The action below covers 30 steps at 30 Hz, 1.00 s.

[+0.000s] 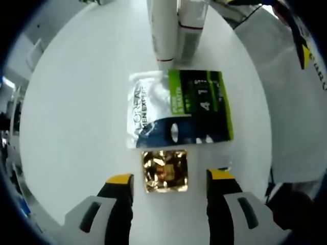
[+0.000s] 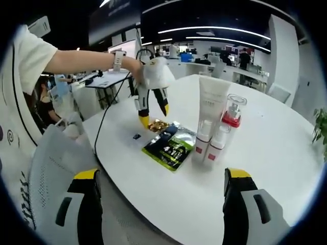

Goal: Arrange the skincare products in the storage area until every visible bottle or jar stands upright without overlapping.

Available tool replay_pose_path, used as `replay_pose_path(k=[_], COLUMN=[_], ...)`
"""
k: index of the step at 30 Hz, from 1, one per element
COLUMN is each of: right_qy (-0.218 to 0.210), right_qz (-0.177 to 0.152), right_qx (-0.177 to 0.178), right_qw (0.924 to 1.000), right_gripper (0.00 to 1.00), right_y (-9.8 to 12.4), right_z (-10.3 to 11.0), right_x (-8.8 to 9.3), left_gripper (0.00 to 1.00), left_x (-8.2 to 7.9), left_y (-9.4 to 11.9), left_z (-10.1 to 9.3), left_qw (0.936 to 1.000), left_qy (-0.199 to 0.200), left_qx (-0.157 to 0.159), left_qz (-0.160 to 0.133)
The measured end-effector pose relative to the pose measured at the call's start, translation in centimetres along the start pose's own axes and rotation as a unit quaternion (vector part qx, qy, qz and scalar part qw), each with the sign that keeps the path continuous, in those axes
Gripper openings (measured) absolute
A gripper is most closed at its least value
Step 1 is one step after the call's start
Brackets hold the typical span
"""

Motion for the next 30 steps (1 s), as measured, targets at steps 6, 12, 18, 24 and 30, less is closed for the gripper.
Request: replay_pose_path(k=[6,12,18,24,30], right_qy=[0.002,0.004,0.006,0.01,0.016], right_qz=[0.0,-0.002,-0.004,-0.008,-0.006], right_qx=[0.0,0.003,0.006,0.01,0.007], right_qw=[1.0,1.0,1.0,0.9999,0.9998], right_gripper=[1.0,1.0,1.0,1.0,1.0], right_y=[0.1,0.2,0.3,0.4,0.4], right_z=[0.0,-0.2,-0.4,-0.6,-0.4], right_x=[0.1,0.0,-0.2,-0.6,-0.7], left_gripper=[0.62,0.64,0.67,0.68,0.7], left_x=[0.0,0.2,0.2,0.1,0.3], left_y=[0.5,0.9,1.4,2.0,2.4], left_z=[-0.7,-1.5,-1.9,-2.5,-2.6], left_qw=[0.9997,0.9983,0.9958,0.9928,0.9888], left_qy=[0.011,0.027,0.045,0.06,0.074], left_qx=[-0.01,-0.03,-0.052,-0.065,-0.08], left_qz=[-0.019,-0.042,-0.061,-0.081,-0.102])
Point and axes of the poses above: the point that each gripper's makers call its tool centre point, and the gripper's own axes: y roughly backward along the fingers, z roughly to its left, x roughly out of its underside, the point moved 8 cm from there along y, roughly backward along the fingers
